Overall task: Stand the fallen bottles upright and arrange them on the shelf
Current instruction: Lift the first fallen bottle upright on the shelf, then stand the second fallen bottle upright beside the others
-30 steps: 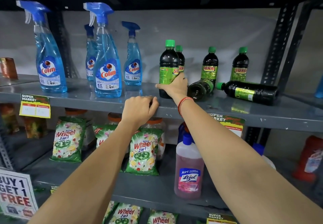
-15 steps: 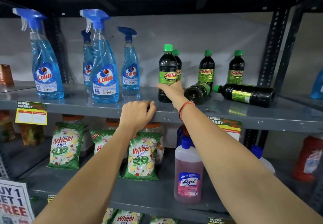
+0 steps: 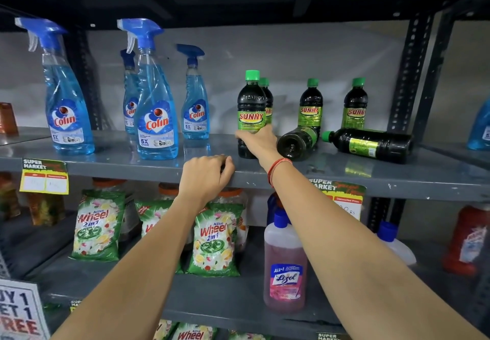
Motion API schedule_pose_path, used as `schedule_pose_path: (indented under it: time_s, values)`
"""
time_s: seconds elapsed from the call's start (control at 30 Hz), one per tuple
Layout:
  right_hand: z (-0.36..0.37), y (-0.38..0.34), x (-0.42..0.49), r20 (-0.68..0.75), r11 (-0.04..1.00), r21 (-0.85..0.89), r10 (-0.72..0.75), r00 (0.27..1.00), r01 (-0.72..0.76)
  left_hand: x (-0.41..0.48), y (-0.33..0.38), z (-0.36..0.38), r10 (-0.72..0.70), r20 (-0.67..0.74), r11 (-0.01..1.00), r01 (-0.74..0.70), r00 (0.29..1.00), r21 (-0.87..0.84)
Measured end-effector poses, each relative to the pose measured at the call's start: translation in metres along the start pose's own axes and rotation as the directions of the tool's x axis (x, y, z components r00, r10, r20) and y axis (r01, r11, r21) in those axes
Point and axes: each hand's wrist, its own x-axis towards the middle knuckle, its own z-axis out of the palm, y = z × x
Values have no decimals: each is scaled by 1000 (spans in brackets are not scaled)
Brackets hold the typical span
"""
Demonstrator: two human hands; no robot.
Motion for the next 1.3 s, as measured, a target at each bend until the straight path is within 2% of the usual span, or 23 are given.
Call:
schedule_pose_path:
  time_s: [0.3, 0.43, 0.9, 1.0, 1.1, 1.17, 1.2, 1.23, 1.3]
  values:
    - [0, 1, -3, -35, 992, -120, -48, 998, 44, 0, 0, 0, -2, -7, 1000, 2, 1000, 10]
    - [-3, 2, -11, 2, 979, -179, -97, 995, 96, 0, 0, 1, -5, -3, 1000, 5, 1000, 28]
    - [-19, 6, -42, 27, 973, -140, -182, 983, 184, -1, -1, -1, 3, 19, 999, -4, 1000, 37]
    - [-32, 4, -48, -81, 959, -90, -276, 958, 268, -4, 1, -2, 9, -14, 1000, -9, 1000, 20]
    - [-58, -3, -39, -303, 918, -182, -394, 868, 353, -14, 7, 1, -76, -106, 994, 67, 991, -87]
    - [-76, -9, -21, -361, 894, -331, -415, 835, 301, -23, 19, 1, -126, -177, 981, 95, 976, -171]
    - [-83, -10, -9, -344, 877, -423, -390, 854, 229, -26, 27, 1, -97, -213, 982, 59, 972, -180]
    - [-90, -11, 1, -313, 857, -496, -325, 892, 139, -27, 37, 1, -32, -236, 986, -9, 971, -169]
    - [-99, -9, 21, -243, 855, -517, -89, 966, -51, -22, 60, 0, 153, -234, 973, -188, 960, -135]
